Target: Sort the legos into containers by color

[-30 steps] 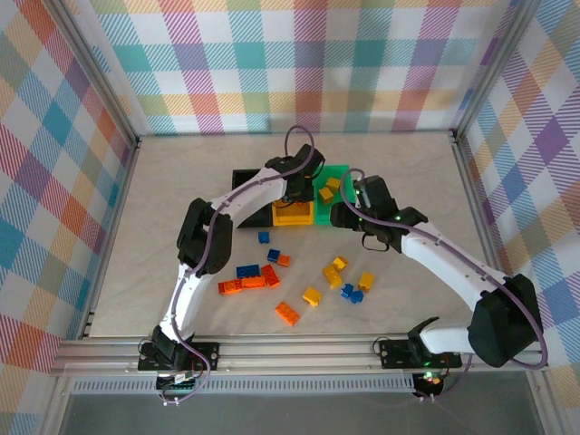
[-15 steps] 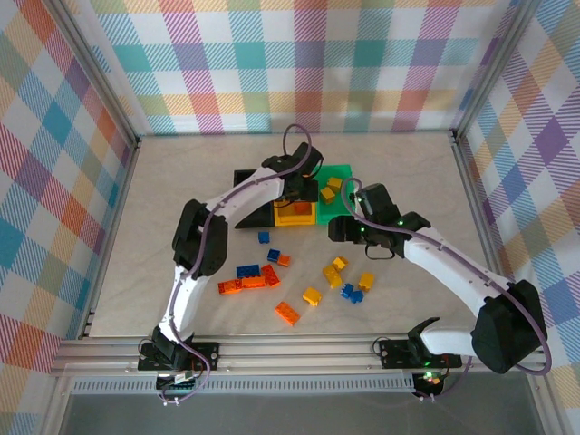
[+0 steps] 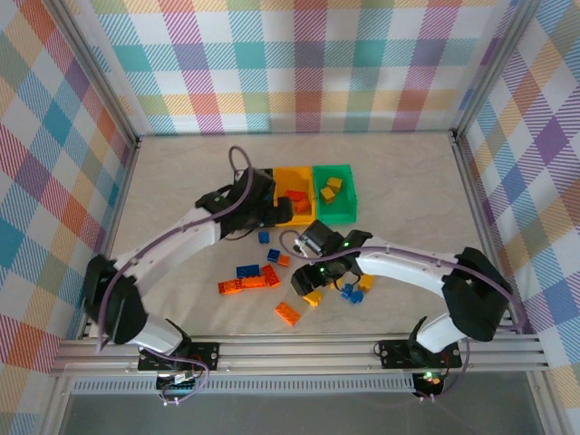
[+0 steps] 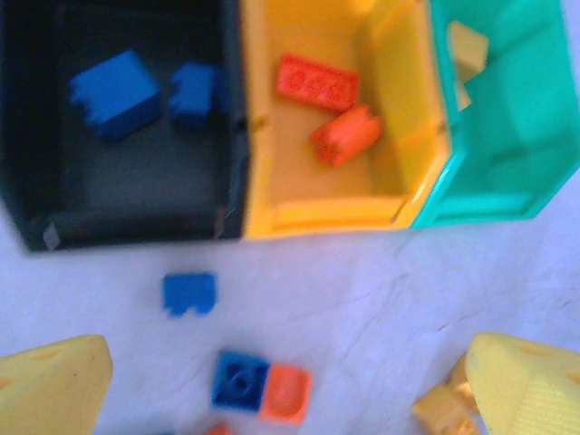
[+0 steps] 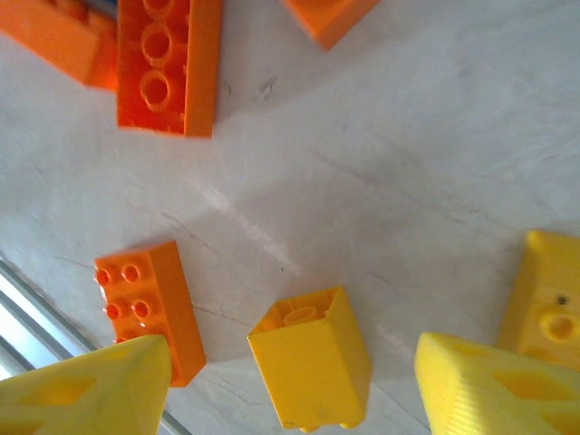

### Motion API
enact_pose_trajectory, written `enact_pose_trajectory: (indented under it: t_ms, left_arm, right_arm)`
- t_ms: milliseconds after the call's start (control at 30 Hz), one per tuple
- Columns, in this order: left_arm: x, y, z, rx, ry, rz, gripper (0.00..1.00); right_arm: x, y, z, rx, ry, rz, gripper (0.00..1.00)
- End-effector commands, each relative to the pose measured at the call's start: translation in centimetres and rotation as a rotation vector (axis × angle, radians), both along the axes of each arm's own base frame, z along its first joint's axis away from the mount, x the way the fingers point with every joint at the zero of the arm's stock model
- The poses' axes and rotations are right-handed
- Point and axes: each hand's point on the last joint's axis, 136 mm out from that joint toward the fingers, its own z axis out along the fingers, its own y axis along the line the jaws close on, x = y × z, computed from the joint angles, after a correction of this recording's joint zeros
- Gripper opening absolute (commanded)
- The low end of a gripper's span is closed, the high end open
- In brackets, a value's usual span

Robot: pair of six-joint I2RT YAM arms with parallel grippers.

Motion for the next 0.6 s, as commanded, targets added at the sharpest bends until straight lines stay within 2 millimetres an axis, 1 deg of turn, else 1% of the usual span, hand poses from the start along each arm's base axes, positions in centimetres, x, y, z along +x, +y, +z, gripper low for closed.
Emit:
enact_pose_trajectory:
  t_ms: [0, 133, 200, 267, 400, 567]
  left_arm:
    - [-1.7, 3.8, -1.4, 0.006, 0.009, 0.101, 1.00]
    - [-3.8, 6.8, -2.6, -0.034, 0.016, 0.166, 1.00]
    - [-4.5, 7.6, -2.8, -0.056, 0.013, 0.183, 1.00]
    - [-4.9, 8.1, -2.8, -0.064, 0.009, 0.195, 1.00]
    - [-5.0, 8.6, -2.7, -0.065, 0.007, 0.208, 1.00]
    - [-5.1, 9.0, -2.4, -0.063, 0.006, 0.222, 1.00]
  right_arm:
    - [-0.5, 0.0, -0.7, -0.084, -0.020, 0.052, 0.72]
    - [-1.1, -0.7, -2.2, -0.164, -0.028, 0.065, 0.70]
    - [-1.4, -0.8, -2.6, -0.179, -0.020, 0.072, 0.68]
    - [-1.8, -0.8, -3.1, -0.191, -0.009, 0.078, 0.65]
    - [-2.3, -0.5, -3.8, -0.187, 0.011, 0.079, 0.55]
    - [-2.3, -0.1, -3.5, -0.157, 0.012, 0.068, 0.43]
